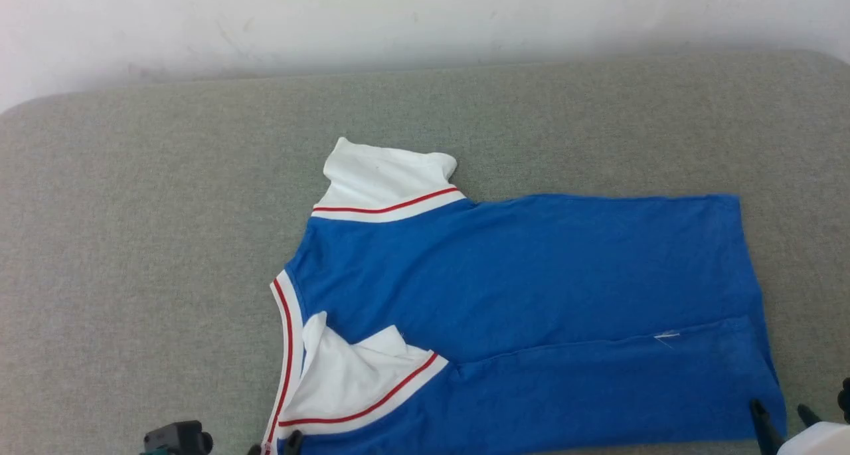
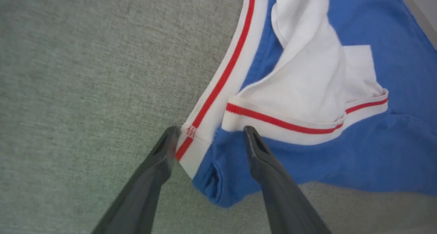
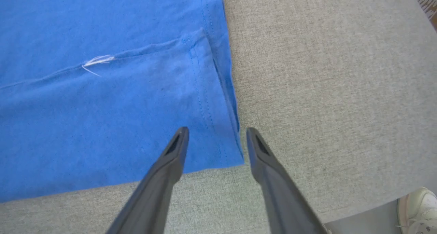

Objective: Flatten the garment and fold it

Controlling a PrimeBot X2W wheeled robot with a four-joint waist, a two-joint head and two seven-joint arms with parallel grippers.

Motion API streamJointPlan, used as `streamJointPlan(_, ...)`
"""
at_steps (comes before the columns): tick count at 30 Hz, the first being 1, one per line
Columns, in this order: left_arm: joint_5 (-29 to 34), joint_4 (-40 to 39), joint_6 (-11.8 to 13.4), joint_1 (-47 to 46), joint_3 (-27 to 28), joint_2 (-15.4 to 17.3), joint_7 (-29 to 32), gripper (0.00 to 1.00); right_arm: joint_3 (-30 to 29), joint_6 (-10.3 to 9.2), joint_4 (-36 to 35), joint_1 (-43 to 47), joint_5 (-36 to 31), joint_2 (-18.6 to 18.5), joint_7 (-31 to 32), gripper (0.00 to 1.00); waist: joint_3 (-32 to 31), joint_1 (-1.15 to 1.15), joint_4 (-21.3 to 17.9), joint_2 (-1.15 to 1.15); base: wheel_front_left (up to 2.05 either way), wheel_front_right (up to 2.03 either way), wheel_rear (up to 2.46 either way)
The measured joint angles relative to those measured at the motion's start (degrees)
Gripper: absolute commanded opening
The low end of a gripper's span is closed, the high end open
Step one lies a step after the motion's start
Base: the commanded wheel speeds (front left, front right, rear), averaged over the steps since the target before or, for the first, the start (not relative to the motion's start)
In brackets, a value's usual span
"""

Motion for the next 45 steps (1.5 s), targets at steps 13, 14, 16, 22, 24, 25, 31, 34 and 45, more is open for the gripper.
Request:
streamJointPlan(13,10.96,-9.0,3.53,-10.37,7.92,4.25,-13.69,1.0,1.45,0.0,-8.54,-6.17,-0.7,-2.75,-7.83,1.0,1.86,0.0,-0.74,0.0,0.0,0.0,0.0)
streamJointPlan(14,12.11,-9.84,3.49,-12.62,7.91,4.91,-14.19,1.0,1.96,0.0,-9.02,-7.06,-0.96,-2.74,-8.5,1.0,2.37,0.01,-0.84,0.0,0.0,0.0,0.0)
streamJointPlan(16,14.02,-10.6,2.7,-17.75,7.58,6.57,-14.14,1.0,3.2,0.0,-9.35,-8.95,-1.22,-2.77,-9.4,1.0,3.53,0.01,-1.06,0.0,0.0,0.0,0.0)
streamJointPlan(22,17.93,-7.64,-4.02,-36.76,2.98,11.62,-8.56,1.0,6.53,0.0,-9.16,-13.86,-1.66,-3.07,-10.6,1.0,7.99,0.01,-1.81,0.0,0.0,0.0,0.0)
streamJointPlan(24,18.27,-5.03,-6.77,-43.35,1.02,12.27,-6.06,1.0,7.21,0.0,-8.86,-15.26,-1.67,-3.18,-10.93,1.0,9.69,0.02,-2.09,0.0,0.0,0.0,0.0)
streamJointPlan(25,18.36,-3.67,-8.1,-46.39,0.04,12.35,-4.74,1.0,7.44,0.0,-8.62,-15.83,-1.72,-3.26,-10.95,1.0,10.54,0.02,-2.23,0.0,0.0,0.0,0.0)
streamJointPlan(31,17.94,6.06,-14.78,-60.49,-5.58,10.83,3.31,1.0,8.13,0.0,-7.35,-18.3,-2.14,-3.38,-12.11,1.0,15.61,0.02,-3.12,0.0,0.0,0.0,0.0)
streamJointPlan(34,16.68,10.73,-17.38,-64.21,-7.62,9.93,6.99,1.0,8.7,0.0,-6.95,-19.52,-2.13,-3.31,-12.4,1.0,17.9,0.02,-3.65,0.0,0.0,0.0,0.0)
streamJointPlan(45,13.0,20.65,-20.5,-67.4,-11.04,10.35,20.69,1.0,9.34,0.0,-5.2,-21.82,-2.04,-2.77,-12.9,1.0,23.82,0.01,-6.24,0.0,0.0,0.0,0.0)
